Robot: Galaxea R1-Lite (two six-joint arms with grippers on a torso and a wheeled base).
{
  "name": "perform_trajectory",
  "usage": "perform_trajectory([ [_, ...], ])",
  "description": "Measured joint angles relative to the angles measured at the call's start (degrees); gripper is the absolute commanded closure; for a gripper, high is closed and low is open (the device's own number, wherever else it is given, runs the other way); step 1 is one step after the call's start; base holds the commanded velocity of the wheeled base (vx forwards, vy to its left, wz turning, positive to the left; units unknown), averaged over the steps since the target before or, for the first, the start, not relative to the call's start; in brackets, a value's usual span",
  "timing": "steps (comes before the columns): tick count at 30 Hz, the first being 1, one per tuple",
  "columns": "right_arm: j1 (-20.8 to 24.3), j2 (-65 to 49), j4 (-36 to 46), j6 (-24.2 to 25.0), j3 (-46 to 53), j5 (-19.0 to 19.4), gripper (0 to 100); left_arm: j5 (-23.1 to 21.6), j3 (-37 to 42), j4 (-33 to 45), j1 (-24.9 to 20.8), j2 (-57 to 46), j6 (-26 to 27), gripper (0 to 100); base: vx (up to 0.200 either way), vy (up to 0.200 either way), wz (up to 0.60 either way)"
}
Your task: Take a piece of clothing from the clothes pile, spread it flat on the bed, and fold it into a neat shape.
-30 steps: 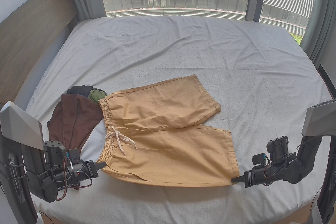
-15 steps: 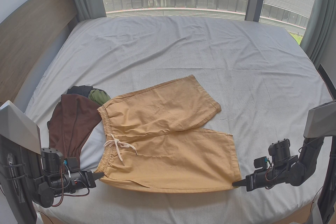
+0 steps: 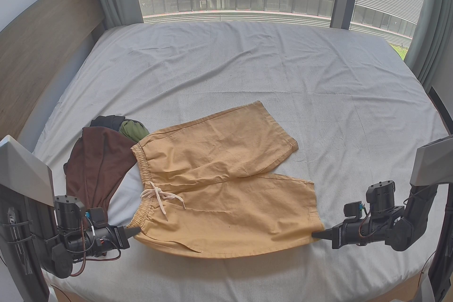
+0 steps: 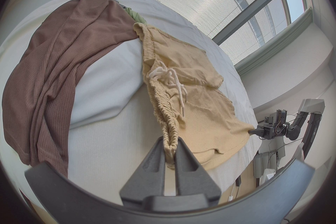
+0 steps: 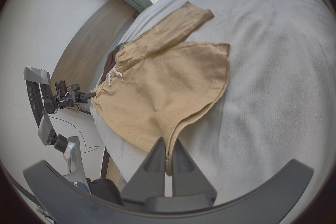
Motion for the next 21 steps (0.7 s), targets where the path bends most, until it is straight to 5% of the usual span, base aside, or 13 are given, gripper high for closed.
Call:
perform_trajectory([
  [21, -0.3, -6.19, -0.22, 10.13, -13.47, -0.33, 100, 0.55, -10.85, 0.01, -2.12, -5.05, -10.93, 100, 0.0, 0.0, 0.0],
])
